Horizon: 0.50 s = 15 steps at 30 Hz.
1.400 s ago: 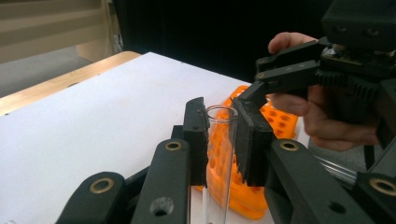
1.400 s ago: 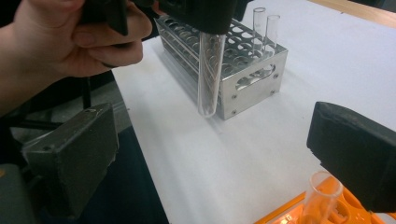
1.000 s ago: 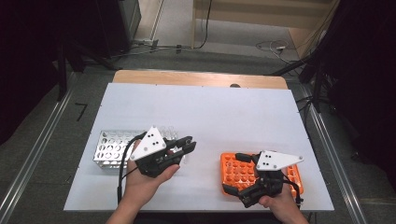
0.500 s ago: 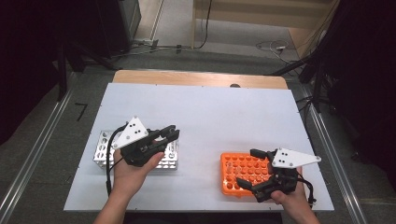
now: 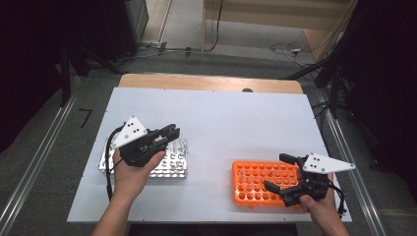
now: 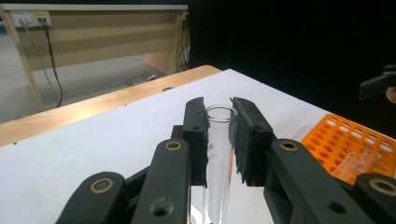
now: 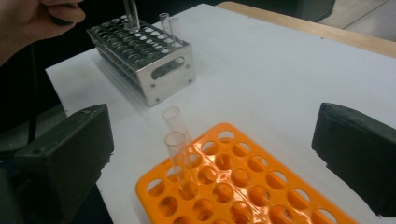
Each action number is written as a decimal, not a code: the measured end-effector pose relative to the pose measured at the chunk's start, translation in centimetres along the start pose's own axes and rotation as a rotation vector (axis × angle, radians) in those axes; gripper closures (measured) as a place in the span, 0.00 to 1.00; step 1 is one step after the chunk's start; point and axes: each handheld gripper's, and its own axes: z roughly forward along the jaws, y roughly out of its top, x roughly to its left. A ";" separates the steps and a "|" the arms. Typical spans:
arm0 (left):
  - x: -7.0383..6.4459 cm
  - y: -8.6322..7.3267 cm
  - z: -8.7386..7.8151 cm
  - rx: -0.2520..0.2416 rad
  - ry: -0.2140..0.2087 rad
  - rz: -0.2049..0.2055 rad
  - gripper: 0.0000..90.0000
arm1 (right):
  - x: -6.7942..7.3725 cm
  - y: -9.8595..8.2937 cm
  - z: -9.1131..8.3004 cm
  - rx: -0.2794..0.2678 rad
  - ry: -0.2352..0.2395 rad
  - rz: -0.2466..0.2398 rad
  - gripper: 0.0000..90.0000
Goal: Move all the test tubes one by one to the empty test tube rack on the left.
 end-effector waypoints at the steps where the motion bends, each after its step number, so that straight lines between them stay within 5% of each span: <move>1: 0.2 0.0 0.0 -0.001 0.005 -0.002 0.85 | -0.2 -0.1 -0.1 -0.001 -0.005 0.004 0.00; 15: 2.8 -0.3 0.6 -0.010 0.081 -0.035 0.85 | -2.3 -0.6 -2.0 -0.023 -0.081 0.036 0.00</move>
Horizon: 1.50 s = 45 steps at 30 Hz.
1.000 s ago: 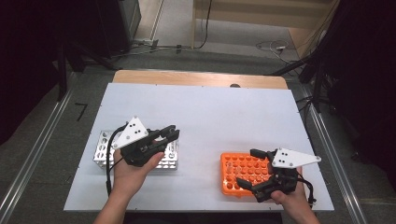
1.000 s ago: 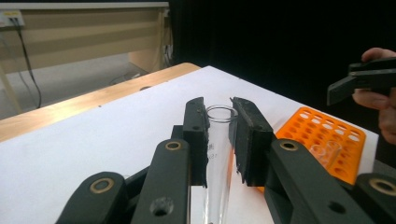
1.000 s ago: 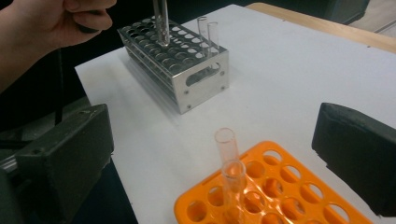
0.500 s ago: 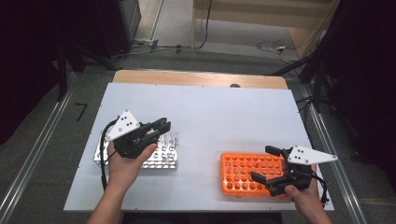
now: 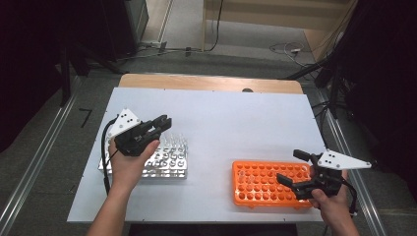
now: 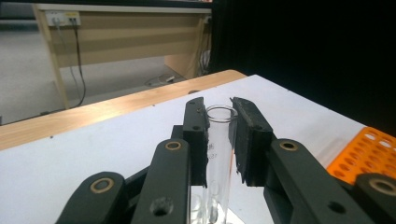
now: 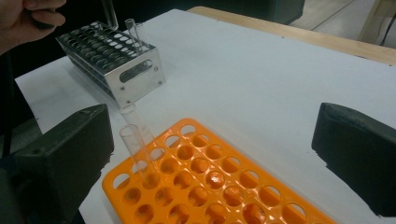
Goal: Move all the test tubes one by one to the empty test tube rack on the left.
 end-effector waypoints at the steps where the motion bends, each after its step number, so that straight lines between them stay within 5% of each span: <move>1: 0.1 -0.1 0.0 0.001 0.008 -0.003 0.85 | -0.1 0.0 -0.1 -0.002 -0.003 0.002 0.00; 21: 2.4 -2.6 1.7 0.001 0.091 -0.071 0.85 | -1.3 -0.3 -1.1 -0.024 -0.039 0.027 0.00; 31: 1.9 -2.9 2.1 0.010 0.078 -0.056 0.85 | -1.2 -0.3 -1.0 -0.021 -0.040 0.025 0.00; 45: 1.4 -3.4 2.5 0.090 0.122 -0.016 0.85 | -1.2 -0.4 -1.0 -0.019 -0.048 0.020 0.00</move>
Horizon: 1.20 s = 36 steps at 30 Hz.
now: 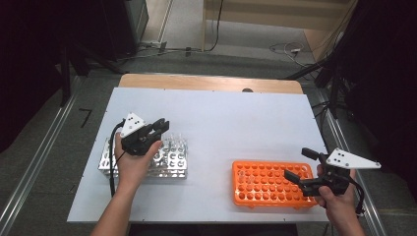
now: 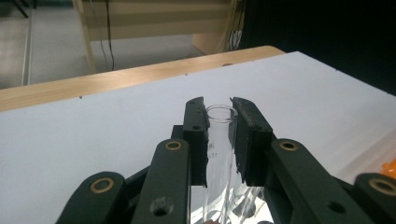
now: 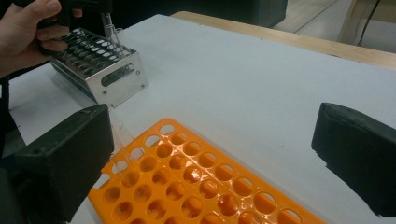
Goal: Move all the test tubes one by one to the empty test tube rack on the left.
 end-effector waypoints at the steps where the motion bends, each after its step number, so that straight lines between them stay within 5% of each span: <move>1: -0.1 0.0 0.0 0.010 0.001 0.010 0.85 | 0.0 0.0 0.0 0.000 0.001 -0.001 0.00; 6: -0.4 -0.2 0.1 0.040 0.016 0.034 0.85 | 0.0 0.0 -0.1 -0.003 0.000 0.002 0.00; 25: -0.5 -0.7 0.2 0.175 0.026 0.002 0.83 | 0.2 0.0 0.3 0.012 0.011 -0.005 0.00; 31: -0.4 -0.7 0.0 0.181 0.036 -0.009 0.75 | 0.1 0.0 0.4 0.011 0.011 -0.002 0.00; 36: -0.2 -0.5 -0.8 0.147 0.035 -0.034 0.58 | 0.2 0.1 0.3 0.008 0.013 -0.003 0.00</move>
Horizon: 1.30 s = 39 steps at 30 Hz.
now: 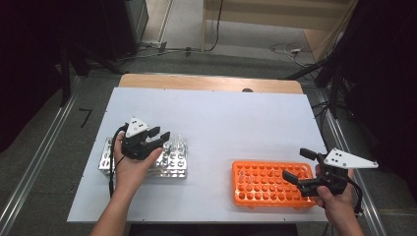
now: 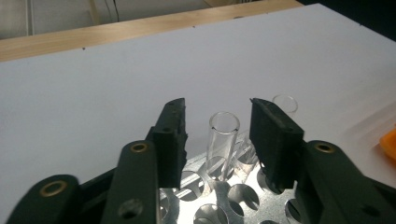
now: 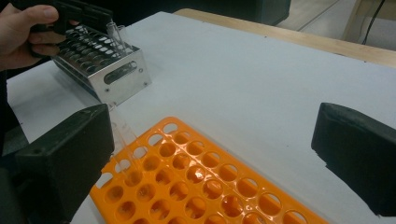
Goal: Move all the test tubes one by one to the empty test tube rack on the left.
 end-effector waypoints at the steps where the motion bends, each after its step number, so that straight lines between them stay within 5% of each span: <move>1: 0.0 0.0 -0.2 -0.009 -0.004 -0.002 0.54 | 0.0 0.0 0.0 -0.001 0.001 -0.001 0.00; 9: -0.8 0.0 -2.1 -0.080 -0.057 -0.008 0.26 | 0.5 0.2 0.3 0.009 0.015 -0.007 0.00; 19: -3.1 0.0 -3.1 -0.111 -0.176 0.027 0.11 | 1.1 0.3 1.0 0.023 0.041 -0.013 0.00; 24: -4.2 0.0 -3.3 -0.120 -0.217 0.032 0.01 | 1.6 0.0 1.5 0.038 0.093 -0.015 0.00; 30: -5.3 0.1 -3.5 -0.131 -0.247 0.047 0.00 | 2.1 -0.7 2.9 0.080 0.153 -0.024 0.08; 39: -6.6 0.2 -3.3 -0.126 -0.283 0.075 0.00 | 3.1 -1.7 4.8 0.152 0.231 -0.033 0.32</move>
